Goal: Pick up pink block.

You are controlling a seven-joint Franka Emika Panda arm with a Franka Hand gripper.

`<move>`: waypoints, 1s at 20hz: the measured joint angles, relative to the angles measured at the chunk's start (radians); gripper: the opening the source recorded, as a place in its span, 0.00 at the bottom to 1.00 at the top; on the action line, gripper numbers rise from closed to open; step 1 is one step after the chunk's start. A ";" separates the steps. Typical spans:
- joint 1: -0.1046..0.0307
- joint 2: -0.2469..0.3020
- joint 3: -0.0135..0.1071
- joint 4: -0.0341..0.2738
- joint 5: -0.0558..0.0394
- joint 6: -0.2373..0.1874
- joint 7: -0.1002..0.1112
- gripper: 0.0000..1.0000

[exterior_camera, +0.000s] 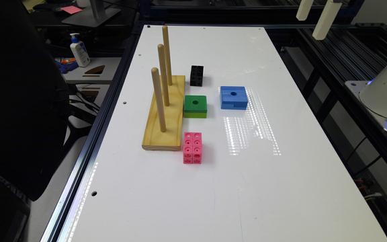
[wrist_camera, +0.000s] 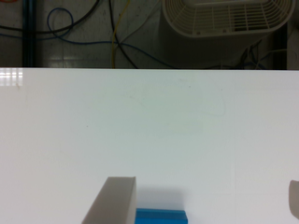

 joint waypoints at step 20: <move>0.067 0.181 0.073 0.119 0.0360 0.097 0.107 1.00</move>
